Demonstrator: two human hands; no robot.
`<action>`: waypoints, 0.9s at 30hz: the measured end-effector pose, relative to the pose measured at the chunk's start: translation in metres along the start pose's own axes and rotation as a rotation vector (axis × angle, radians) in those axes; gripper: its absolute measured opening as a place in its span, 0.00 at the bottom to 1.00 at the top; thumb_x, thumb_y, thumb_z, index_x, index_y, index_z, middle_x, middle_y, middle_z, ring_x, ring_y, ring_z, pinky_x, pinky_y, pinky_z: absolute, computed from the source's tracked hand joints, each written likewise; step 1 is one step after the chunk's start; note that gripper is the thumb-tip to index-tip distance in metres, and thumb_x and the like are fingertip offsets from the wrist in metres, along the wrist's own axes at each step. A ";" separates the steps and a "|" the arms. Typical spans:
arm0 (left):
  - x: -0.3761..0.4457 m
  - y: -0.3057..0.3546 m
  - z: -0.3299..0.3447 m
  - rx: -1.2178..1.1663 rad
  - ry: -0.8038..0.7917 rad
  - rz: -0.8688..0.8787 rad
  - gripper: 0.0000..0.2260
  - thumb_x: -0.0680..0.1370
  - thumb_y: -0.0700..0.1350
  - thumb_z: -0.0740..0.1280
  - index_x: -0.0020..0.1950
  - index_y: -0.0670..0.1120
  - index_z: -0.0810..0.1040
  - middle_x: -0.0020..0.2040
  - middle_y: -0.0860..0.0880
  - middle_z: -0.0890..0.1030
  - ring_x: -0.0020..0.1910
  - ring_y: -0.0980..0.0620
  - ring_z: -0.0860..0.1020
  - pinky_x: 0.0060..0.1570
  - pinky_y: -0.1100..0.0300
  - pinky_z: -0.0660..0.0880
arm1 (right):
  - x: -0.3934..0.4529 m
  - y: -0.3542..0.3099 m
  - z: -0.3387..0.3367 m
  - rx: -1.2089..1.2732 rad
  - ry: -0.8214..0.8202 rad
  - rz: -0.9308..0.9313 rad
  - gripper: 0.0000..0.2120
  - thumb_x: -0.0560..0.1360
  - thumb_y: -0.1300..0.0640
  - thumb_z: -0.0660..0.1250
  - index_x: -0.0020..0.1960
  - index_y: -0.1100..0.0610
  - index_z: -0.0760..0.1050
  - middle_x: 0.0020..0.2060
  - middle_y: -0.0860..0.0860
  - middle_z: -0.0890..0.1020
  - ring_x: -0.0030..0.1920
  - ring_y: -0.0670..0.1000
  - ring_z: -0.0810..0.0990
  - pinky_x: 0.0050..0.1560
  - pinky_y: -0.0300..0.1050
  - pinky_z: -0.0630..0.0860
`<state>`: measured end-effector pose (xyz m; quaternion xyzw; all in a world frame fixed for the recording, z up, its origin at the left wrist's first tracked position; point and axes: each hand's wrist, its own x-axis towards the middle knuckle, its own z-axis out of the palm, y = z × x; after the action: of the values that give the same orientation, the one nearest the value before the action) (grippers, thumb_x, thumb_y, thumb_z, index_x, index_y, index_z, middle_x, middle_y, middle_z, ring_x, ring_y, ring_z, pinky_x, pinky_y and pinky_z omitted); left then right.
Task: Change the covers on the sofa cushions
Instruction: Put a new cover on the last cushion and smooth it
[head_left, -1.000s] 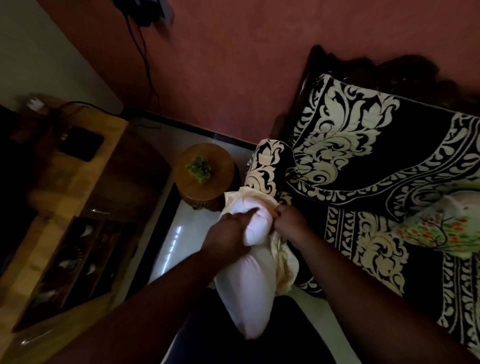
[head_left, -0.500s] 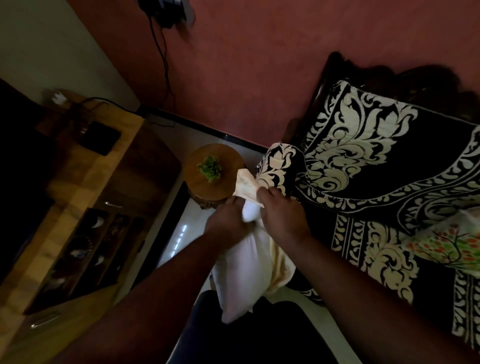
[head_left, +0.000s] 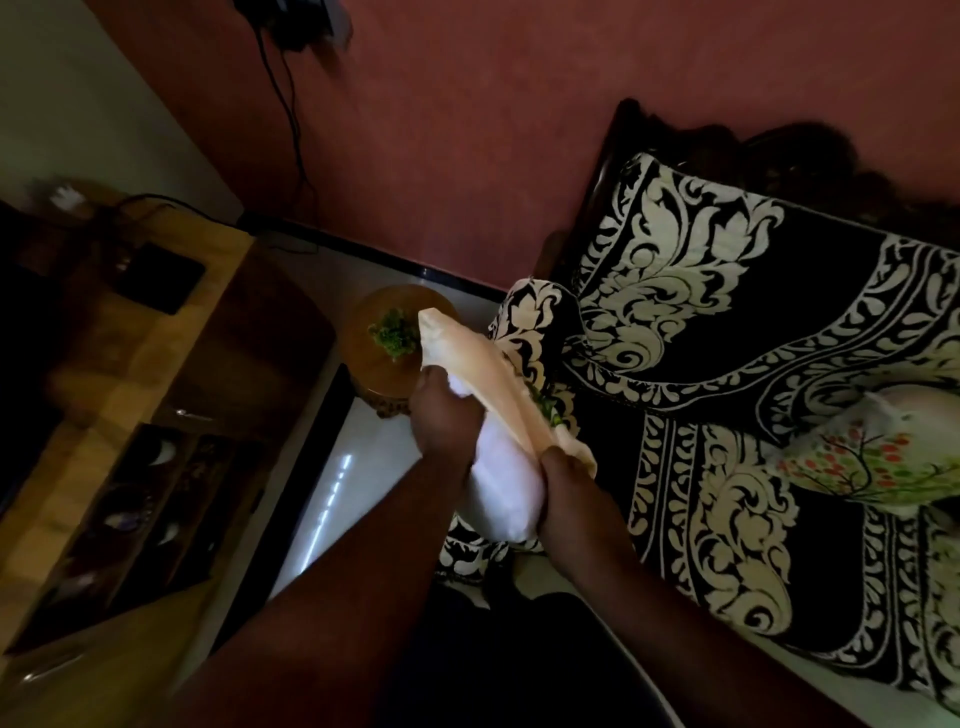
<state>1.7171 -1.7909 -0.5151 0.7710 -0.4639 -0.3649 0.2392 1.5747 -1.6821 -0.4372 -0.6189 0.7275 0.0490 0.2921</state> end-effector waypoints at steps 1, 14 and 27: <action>0.001 -0.001 0.001 -0.070 -0.088 0.006 0.17 0.67 0.51 0.68 0.50 0.43 0.74 0.52 0.41 0.79 0.54 0.39 0.78 0.53 0.45 0.77 | 0.004 0.006 0.000 0.090 0.024 0.020 0.08 0.81 0.53 0.59 0.58 0.47 0.63 0.58 0.53 0.77 0.54 0.62 0.82 0.50 0.54 0.78; -0.072 -0.025 -0.020 0.728 -0.169 0.866 0.30 0.72 0.55 0.72 0.73 0.56 0.69 0.72 0.47 0.72 0.69 0.42 0.70 0.65 0.41 0.67 | 0.028 0.016 -0.036 0.155 0.112 -0.015 0.07 0.77 0.57 0.64 0.55 0.52 0.71 0.54 0.54 0.78 0.52 0.60 0.80 0.48 0.50 0.76; -0.066 0.043 0.037 0.757 -0.314 0.902 0.26 0.74 0.62 0.56 0.59 0.46 0.79 0.59 0.43 0.77 0.64 0.39 0.72 0.54 0.45 0.67 | 0.019 0.044 -0.032 -0.187 0.314 0.075 0.19 0.79 0.54 0.67 0.66 0.53 0.63 0.63 0.55 0.69 0.47 0.58 0.82 0.35 0.48 0.75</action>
<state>1.6448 -1.7525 -0.4854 0.4671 -0.8719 -0.1467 0.0080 1.5208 -1.7021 -0.4330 -0.6158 0.7790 0.0301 0.1142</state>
